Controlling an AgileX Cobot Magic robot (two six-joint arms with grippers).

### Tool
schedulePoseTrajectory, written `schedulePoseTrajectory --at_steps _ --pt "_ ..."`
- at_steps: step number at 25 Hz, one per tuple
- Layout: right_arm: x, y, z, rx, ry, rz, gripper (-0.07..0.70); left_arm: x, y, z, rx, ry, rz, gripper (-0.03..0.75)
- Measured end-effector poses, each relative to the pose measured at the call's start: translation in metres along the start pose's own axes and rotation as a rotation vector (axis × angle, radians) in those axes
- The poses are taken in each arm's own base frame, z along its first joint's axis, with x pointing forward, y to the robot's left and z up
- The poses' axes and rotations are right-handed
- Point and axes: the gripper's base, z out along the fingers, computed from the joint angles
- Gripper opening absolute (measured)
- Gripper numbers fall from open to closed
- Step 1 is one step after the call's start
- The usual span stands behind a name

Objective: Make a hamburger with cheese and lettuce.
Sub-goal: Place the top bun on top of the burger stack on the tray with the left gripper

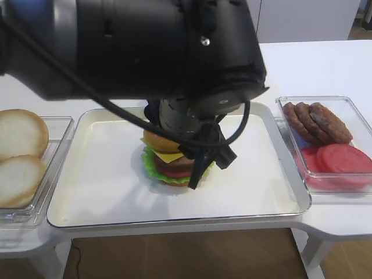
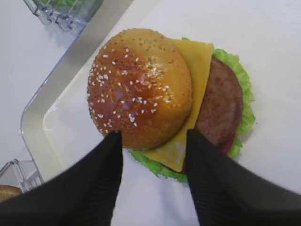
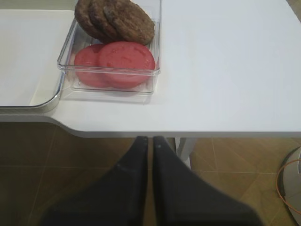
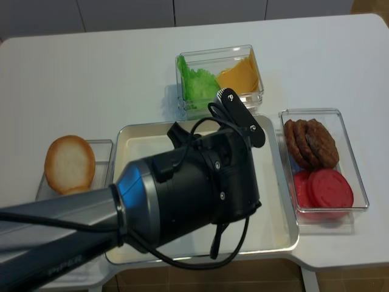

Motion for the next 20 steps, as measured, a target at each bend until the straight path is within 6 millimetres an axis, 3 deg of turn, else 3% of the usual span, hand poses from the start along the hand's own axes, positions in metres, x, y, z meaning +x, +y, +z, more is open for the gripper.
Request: schedulePoseTrajectory --at_steps 11,20 --pt "0.0 0.0 0.0 0.0 0.0 0.0 0.027 0.001 0.001 0.0 -0.004 0.011 -0.003 0.321" --pt "0.0 0.0 0.0 0.0 0.0 0.0 0.027 -0.02 0.035 -0.006 0.03 0.008 -0.095 0.321"
